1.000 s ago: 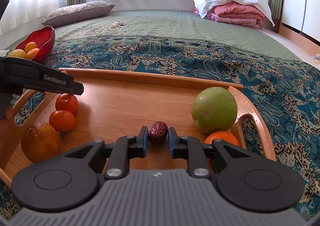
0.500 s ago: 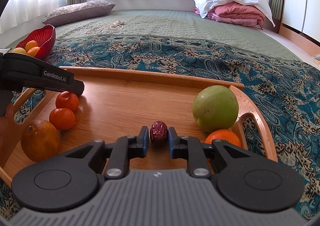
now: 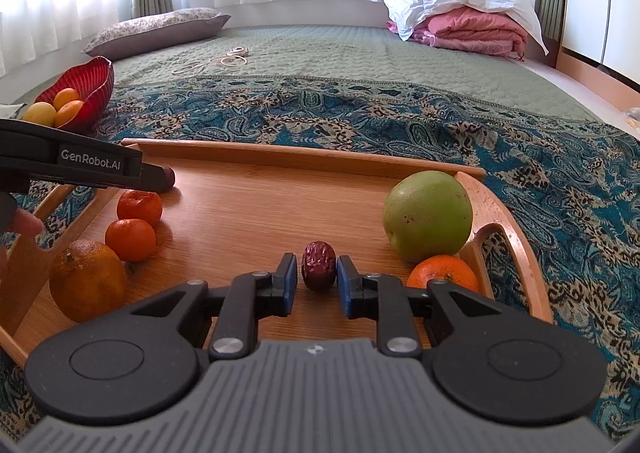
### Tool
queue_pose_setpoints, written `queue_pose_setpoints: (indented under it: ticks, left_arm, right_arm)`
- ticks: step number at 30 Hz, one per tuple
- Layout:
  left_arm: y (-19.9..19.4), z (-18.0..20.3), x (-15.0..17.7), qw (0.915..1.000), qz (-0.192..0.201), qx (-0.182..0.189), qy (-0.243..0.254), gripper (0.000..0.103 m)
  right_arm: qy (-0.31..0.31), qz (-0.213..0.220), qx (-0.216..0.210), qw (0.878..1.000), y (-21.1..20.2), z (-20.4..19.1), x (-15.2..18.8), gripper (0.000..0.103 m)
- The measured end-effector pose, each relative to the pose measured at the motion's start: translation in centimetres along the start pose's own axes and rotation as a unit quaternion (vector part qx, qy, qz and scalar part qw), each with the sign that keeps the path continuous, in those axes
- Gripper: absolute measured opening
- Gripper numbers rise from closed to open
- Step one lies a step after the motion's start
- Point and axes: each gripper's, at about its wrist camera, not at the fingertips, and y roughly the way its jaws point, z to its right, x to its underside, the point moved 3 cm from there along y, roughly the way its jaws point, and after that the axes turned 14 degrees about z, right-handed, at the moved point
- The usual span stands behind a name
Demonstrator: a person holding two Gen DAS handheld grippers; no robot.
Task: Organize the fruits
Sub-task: 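Open the left gripper to drop the date on the tray while the right gripper releases its date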
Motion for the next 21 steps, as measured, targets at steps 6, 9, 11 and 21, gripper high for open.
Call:
queue_pose_setpoints:
  ticks: [6, 9, 11, 21]
  left_arm:
    - [-2.3, -0.1, 0.0, 0.9998, 0.020, 0.003, -0.002, 0.070]
    - [-3.6, 0.0, 0.0, 0.9995, 0.032, 0.000, 0.005, 0.083]
    - [-4.7, 0.1, 0.1, 0.9991, 0.040, -0.001, 0.009, 0.085]
    - [-10.3, 0.6, 1.6, 0.9964, 0.079, 0.008, 0.029, 0.094]
  right_arm:
    - [-0.008, 0.018, 0.006, 1.000, -1.1, -0.1, -0.4, 0.053]
    - [-0.012, 0.033, 0.007, 0.999, -1.9, -0.2, -0.6, 0.061]
    - [-0.014, 0.042, 0.008, 0.999, -2.5, -0.2, -0.8, 0.065]
    - [-0.028, 0.093, 0.018, 0.995, -6.3, -0.2, -0.7, 0.089]
